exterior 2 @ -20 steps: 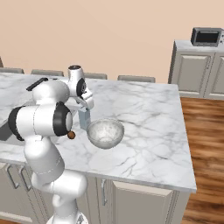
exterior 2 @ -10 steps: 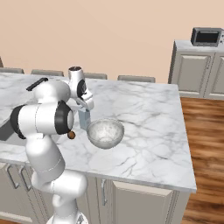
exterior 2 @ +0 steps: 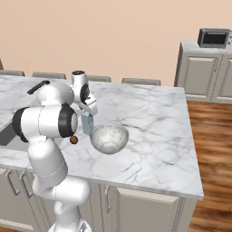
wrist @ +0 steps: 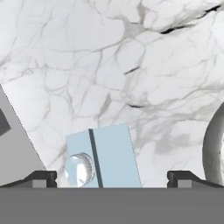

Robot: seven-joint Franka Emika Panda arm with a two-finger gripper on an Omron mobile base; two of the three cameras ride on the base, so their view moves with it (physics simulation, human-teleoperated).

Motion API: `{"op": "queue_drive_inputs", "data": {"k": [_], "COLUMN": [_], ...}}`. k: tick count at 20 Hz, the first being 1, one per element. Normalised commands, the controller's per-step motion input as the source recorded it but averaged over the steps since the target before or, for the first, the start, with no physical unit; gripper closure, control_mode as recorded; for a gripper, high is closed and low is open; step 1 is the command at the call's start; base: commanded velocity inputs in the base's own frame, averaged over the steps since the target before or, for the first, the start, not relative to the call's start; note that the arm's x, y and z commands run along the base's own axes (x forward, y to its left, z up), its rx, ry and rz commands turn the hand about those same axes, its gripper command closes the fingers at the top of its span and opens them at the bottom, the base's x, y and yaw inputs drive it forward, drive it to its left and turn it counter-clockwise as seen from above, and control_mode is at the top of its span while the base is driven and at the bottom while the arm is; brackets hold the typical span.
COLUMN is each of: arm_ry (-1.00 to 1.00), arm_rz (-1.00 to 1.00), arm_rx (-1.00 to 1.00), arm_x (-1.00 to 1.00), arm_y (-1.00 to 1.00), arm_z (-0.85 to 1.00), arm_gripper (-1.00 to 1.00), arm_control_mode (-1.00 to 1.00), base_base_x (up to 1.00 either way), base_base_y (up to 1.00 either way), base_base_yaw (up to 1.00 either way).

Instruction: Gather the eggs and milk located in the vicinity of the sink area and place them right next to the bowl.

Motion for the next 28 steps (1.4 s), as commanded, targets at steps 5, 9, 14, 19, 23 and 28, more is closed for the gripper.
{"op": "queue_drive_inputs", "data": {"k": [5, 9, 14, 19, 23, 28], "arm_ry": [0.00, 0.00, 0.00, 0.00, 0.00, 0.00], "arm_rz": [0.00, 0.00, 0.00, 0.00, 0.00, 0.00], "arm_rx": [0.00, 0.00, 0.00, 0.00, 0.00, 0.00], "arm_x": [0.02, 0.01, 0.01, 0.00, 0.00, 0.00], "arm_y": [0.01, 0.00, 0.00, 0.00, 0.00, 0.00], "arm_z": [-0.12, -0.13, -0.12, -0.13, -0.12, -0.08], "arm_gripper": [-1.00, -1.00, -1.00, -1.00, -1.00, -1.00], "arm_control_mode": [-1.00, -1.00, -1.00, -1.00, -1.00, -1.00], "base_base_x": [0.00, 0.00, 0.00, 0.00, 0.00, 0.00], "base_base_y": [0.00, 0.00, 0.00, 0.00, 0.00, 0.00], "base_base_yaw": [0.00, 0.00, 0.00, 0.00, 0.00, 0.00]}}
